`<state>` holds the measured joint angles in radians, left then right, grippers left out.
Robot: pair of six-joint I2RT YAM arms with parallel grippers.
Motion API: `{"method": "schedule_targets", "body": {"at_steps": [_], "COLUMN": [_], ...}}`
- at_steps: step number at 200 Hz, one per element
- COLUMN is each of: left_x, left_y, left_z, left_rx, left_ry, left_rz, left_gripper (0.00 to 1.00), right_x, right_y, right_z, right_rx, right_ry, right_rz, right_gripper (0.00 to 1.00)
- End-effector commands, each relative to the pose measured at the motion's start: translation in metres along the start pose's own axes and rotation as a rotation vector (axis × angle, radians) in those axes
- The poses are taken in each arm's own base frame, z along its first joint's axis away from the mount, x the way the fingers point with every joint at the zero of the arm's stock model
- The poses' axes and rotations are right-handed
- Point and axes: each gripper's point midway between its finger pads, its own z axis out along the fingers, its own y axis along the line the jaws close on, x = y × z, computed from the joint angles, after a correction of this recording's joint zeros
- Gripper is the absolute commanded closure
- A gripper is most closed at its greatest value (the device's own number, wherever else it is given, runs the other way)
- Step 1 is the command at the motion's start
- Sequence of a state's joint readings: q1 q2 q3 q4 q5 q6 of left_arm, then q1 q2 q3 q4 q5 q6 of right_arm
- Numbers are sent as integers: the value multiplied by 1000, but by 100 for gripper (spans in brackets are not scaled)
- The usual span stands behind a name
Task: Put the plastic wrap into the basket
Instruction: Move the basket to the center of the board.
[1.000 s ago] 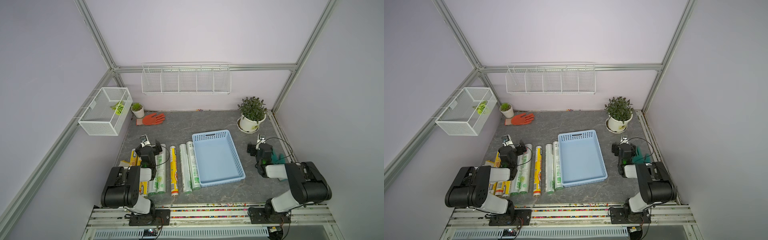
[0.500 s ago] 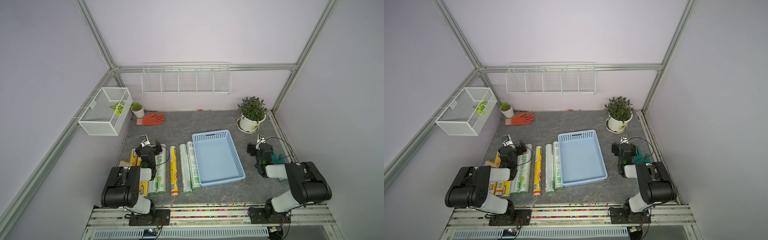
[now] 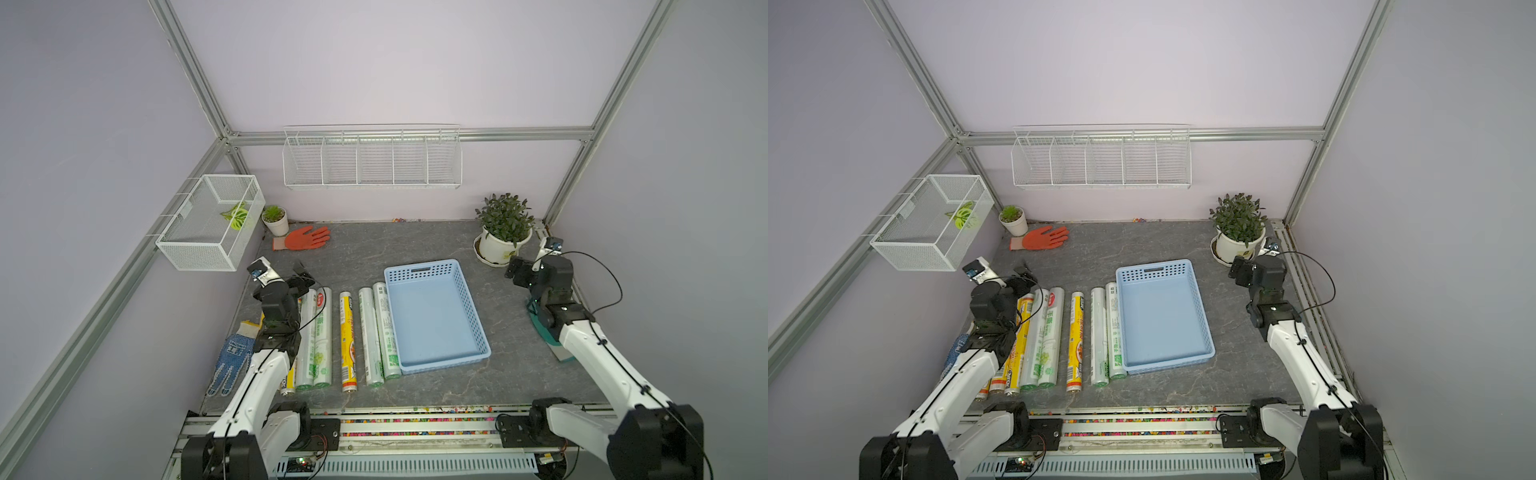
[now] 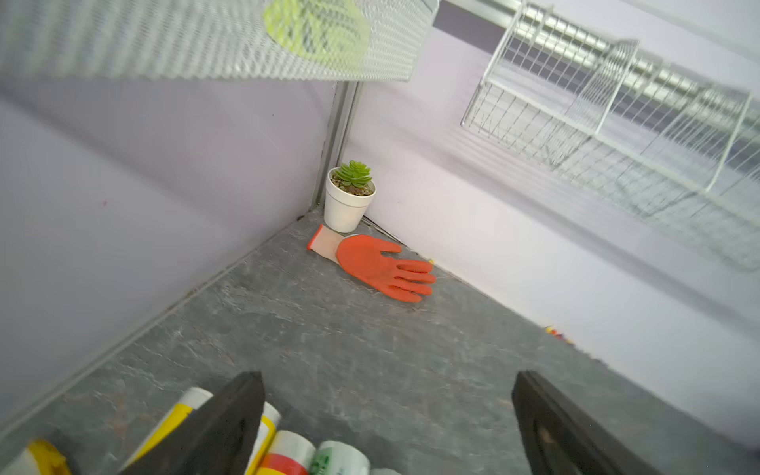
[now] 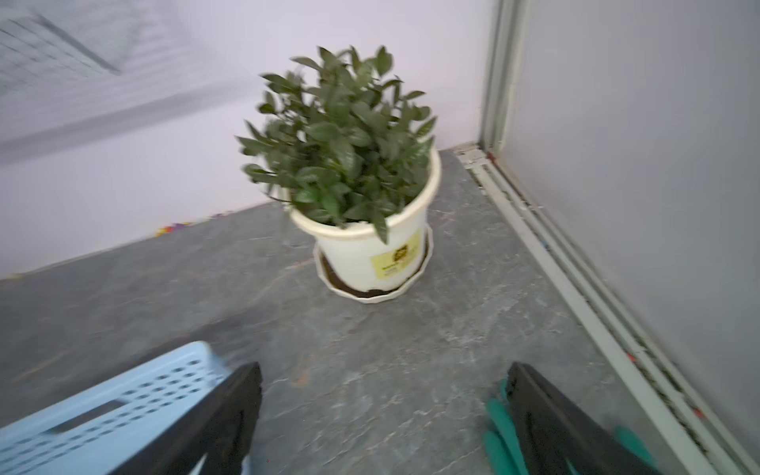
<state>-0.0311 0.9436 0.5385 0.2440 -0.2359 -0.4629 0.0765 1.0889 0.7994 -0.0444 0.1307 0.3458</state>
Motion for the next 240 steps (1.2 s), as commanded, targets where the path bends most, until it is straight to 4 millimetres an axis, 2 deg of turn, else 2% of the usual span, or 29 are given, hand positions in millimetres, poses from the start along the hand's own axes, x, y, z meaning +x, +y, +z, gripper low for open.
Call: {"method": "schedule_targets", "body": {"at_steps": [1, 10, 20, 37, 44, 74, 96, 124, 163, 178, 206, 226, 240], "left_x": [47, 55, 62, 75, 81, 119, 154, 185, 204, 211, 222, 228, 231], "left_y": [1, -8, -33, -61, -72, -97, -112, -132, -155, -162, -160, -152, -146], "left_z": [-19, -24, -32, -44, -49, -63, -73, -85, -92, -94, -92, -92, -95], "left_rx": [7, 57, 202, 368, 425, 439, 417, 413, 415, 415, 347, 270, 222], "left_ry": [259, 304, 365, 477, 530, 690, 816, 945, 1003, 1031, 1076, 1097, 1103], "left_rz": [-199, -261, -270, -282, -290, -216, -142, -62, -9, 1, 17, 12, 17], "left_gripper": [0, 0, 0, 0, 0, 1, 5, 9, 13, 16, 27, 34, 36], "right_x": [76, 78, 85, 105, 111, 137, 151, 163, 172, 173, 171, 166, 160], "right_y": [62, 80, 95, 115, 116, 128, 135, 123, 86, 78, 68, 56, 62], "right_z": [-30, -38, -44, -52, -52, -46, -37, -22, -8, -7, -11, -18, -23], "right_rx": [-384, -483, -535, -539, -501, -451, -440, -339, -133, -97, -66, -10, -57], "right_ry": [376, 408, 446, 513, 537, 620, 696, 729, 730, 731, 711, 676, 655], "right_rz": [154, 216, 236, 146, 103, 1, -22, -46, -117, -122, -102, -77, -71], "right_gripper": [4, 7, 9, 9, 9, 9, 10, 10, 9, 9, 9, 9, 9]}}
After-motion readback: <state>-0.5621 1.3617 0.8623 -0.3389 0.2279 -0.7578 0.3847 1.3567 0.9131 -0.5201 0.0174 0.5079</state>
